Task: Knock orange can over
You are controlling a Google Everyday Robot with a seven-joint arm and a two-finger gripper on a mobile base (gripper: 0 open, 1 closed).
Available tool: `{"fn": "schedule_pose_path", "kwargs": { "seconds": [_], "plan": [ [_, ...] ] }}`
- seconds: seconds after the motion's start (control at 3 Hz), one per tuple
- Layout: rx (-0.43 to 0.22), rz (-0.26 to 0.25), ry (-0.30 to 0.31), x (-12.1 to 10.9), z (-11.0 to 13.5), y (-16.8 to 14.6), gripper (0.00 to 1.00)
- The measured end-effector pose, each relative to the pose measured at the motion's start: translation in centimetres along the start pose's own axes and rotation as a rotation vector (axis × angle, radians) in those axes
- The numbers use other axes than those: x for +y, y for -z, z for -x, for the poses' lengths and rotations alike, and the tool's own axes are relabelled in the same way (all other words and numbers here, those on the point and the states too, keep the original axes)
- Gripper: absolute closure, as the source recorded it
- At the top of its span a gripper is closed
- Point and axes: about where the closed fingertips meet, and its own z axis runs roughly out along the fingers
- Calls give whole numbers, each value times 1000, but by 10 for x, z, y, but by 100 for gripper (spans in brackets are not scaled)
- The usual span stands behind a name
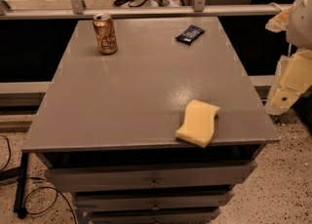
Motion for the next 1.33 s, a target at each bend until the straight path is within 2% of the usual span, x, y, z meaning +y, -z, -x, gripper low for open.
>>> {"fn": "schedule_pose_path", "kwargs": {
  "seconds": [0.33, 0.67, 1.0, 1.33],
  "plan": [
    [-169, 15, -14, -30, 47, -25, 0],
    [-381, 48, -27, -76, 113, -58, 0],
    [-584, 100, -60, -98, 179, -78, 0],
    [-610, 111, -67, -100, 187, -82, 0]
  ]
}}
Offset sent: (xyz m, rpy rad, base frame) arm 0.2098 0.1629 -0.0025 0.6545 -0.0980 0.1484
